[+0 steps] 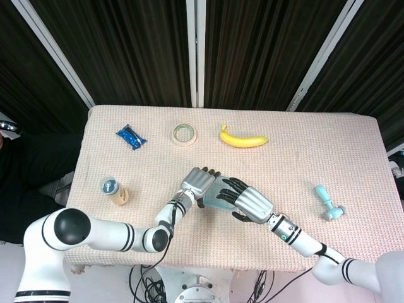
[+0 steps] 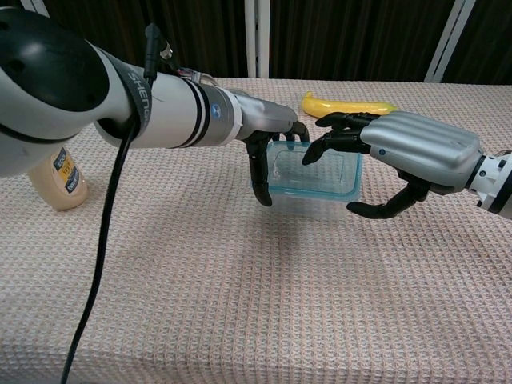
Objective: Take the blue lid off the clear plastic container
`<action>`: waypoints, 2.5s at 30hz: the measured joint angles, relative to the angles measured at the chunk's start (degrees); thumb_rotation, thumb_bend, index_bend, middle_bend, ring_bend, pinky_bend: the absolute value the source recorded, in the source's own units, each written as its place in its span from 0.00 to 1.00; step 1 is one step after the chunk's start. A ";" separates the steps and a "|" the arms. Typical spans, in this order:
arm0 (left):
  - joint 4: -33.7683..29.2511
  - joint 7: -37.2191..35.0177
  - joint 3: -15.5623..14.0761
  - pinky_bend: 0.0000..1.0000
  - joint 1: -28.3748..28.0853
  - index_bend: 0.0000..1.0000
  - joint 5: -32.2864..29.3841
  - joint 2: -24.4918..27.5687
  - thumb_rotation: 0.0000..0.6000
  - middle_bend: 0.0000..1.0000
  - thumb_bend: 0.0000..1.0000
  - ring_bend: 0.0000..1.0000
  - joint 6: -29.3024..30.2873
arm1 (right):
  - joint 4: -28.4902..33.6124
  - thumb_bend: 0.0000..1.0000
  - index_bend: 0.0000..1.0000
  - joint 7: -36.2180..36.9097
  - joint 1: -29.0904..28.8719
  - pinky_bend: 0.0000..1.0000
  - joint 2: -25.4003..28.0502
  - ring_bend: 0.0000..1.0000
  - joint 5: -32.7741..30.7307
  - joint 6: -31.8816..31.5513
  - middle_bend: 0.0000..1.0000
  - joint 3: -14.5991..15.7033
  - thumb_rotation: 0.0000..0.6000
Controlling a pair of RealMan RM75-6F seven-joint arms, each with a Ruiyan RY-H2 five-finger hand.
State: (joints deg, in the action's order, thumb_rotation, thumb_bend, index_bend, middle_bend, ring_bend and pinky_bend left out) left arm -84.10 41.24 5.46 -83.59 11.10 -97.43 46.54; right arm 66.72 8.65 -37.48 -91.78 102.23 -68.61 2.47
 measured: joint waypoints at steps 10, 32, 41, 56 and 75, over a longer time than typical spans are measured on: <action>0.48 0.36 0.03 0.31 0.46 0.20 0.53 -0.42 1.00 0.25 0.16 0.12 0.01 | -0.36 0.26 0.27 0.85 -0.22 0.12 -0.13 0.03 0.10 -1.65 0.24 -0.08 1.00; 1.59 0.93 0.55 0.30 1.49 0.20 2.03 -1.59 1.00 0.25 0.16 0.12 0.13 | -1.70 0.29 0.33 2.77 0.10 0.19 -1.35 0.09 -0.48 -4.33 0.29 -0.47 1.00; -0.44 -0.20 0.93 0.29 2.56 0.13 4.91 -0.63 1.00 0.21 0.16 0.11 0.35 | -4.12 0.33 0.38 1.92 -0.07 0.24 -3.29 0.13 -1.15 -4.43 0.33 -1.08 1.00; -2.35 -1.92 0.53 0.05 5.88 0.03 11.75 -0.09 1.00 0.02 0.04 0.00 4.99 | -7.67 0.30 0.62 2.45 0.88 0.24 -6.54 0.13 -2.14 -7.34 0.37 -2.03 1.00; -8.33 -4.16 -2.75 0.03 16.12 0.02 22.84 7.04 1.00 0.02 0.04 0.00 13.53 | -19.04 0.28 0.88 5.38 1.09 0.25 -14.87 0.19 -1.59 -17.59 0.49 -5.37 1.00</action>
State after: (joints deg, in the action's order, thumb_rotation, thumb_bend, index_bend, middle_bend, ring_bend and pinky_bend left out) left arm -92.43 37.08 2.71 -67.47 33.94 -90.39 60.07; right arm 47.68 14.03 -36.39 -106.65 100.64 -86.21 -2.90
